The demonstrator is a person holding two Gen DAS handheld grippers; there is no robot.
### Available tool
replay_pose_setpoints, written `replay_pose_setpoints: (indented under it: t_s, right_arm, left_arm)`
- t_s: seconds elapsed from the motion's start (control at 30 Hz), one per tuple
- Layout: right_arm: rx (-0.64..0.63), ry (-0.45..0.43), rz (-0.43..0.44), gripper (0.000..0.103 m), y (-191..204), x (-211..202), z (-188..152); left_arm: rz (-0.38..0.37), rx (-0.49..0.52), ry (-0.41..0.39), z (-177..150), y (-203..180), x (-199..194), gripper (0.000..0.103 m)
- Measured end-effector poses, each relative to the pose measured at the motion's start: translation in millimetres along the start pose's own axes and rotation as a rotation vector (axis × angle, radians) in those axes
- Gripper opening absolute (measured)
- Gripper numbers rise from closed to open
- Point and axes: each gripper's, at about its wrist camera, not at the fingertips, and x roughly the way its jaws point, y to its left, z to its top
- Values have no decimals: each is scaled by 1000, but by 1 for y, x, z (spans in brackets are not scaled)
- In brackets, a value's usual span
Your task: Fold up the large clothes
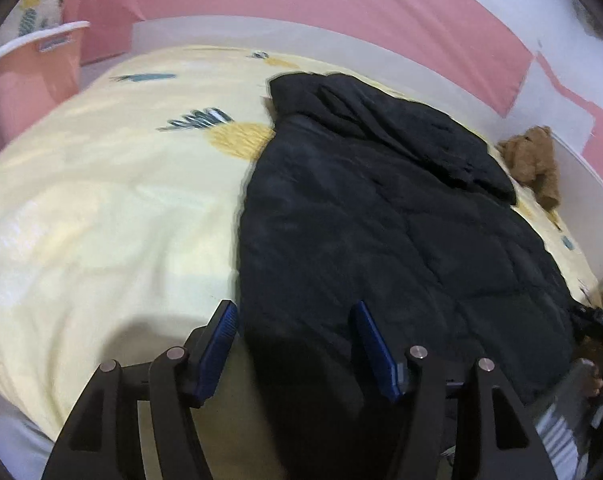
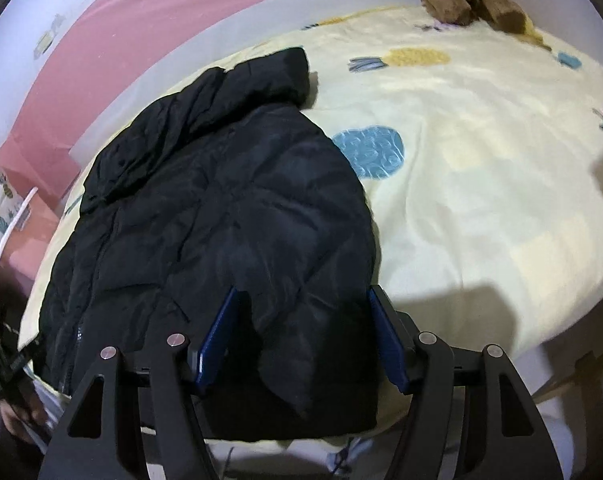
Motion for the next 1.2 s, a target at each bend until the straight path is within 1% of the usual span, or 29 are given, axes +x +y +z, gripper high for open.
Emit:
replay_pose_setpoints:
  t_s: [0.07,0.17,0.2,0.23,0.27,0.3,0.33,0.37,0.4,0.43,0.47,0.53,0.67,0.7,0.77,0.83,0.9,0.97,1.03,1.1,1.2]
  right_arm:
    - [28,12,-4,65,-8,2,-3]
    - [33,18,10,65,-7,2,-6]
    - [29,23,25,65,-5,1,-7]
    - [28,36,60,64,-1,2,-8]
    - [25,40,70,56,3,2,-10]
    - [15,38,62,51,5,2,-11]
    - [13,34,56,41,7,1,-11]
    - [27,26,58,34,5,-2,-9]
    - [37,22,66,25,4,-4,-7]
    - [46,7,83,17,2,-10,-4]
    - [45,-11,102,15,3,-16,-1]
    - [24,-71,120,14,12,-37,5]
    - [-35,-180,164,13,31,-87,10]
    - [-47,-191,167,13,33,-93,9]
    - [-64,-206,176,13,36,-106,3]
    - [-42,-194,183,13,33,-107,-6]
    - [-20,-186,184,13,33,-107,-13]
    - [-13,-193,190,13,34,-111,-14]
    - [-17,-216,197,13,37,-118,-9]
    - [-24,-242,203,13,40,-125,2]
    - [-26,-274,211,13,44,-126,13]
  left_arm:
    - [2,30,-9,-8,-9,0,70]
    - [9,44,-15,-14,-16,3,72]
    - [17,48,-16,-14,-17,3,72]
    - [23,49,-15,-14,-18,3,72]
    - [34,49,-13,-13,-19,3,71]
    - [41,54,-9,-11,-21,4,67]
    - [47,62,-8,-10,-23,3,55]
    - [55,69,-9,-8,-25,2,43]
    - [63,77,-11,-6,-26,1,37]
    - [70,90,-14,-3,-29,-2,27]
    - [70,97,-19,1,-30,-6,20]
    - [65,103,-47,11,-32,-17,17]
    - [57,95,-156,30,-32,-60,15]
    - [54,81,-183,34,-28,-73,15]
    - [36,47,-211,35,-19,-92,15]
    - [20,30,-219,29,-12,-106,15]
    - [19,31,-205,19,-11,-110,15]
    - [10,24,-186,14,-10,-111,15]
    - [7,21,-194,12,-10,-118,15]
    - [-7,12,-211,22,-13,-121,15]
    - [-35,-16,-246,39,-5,-124,15]
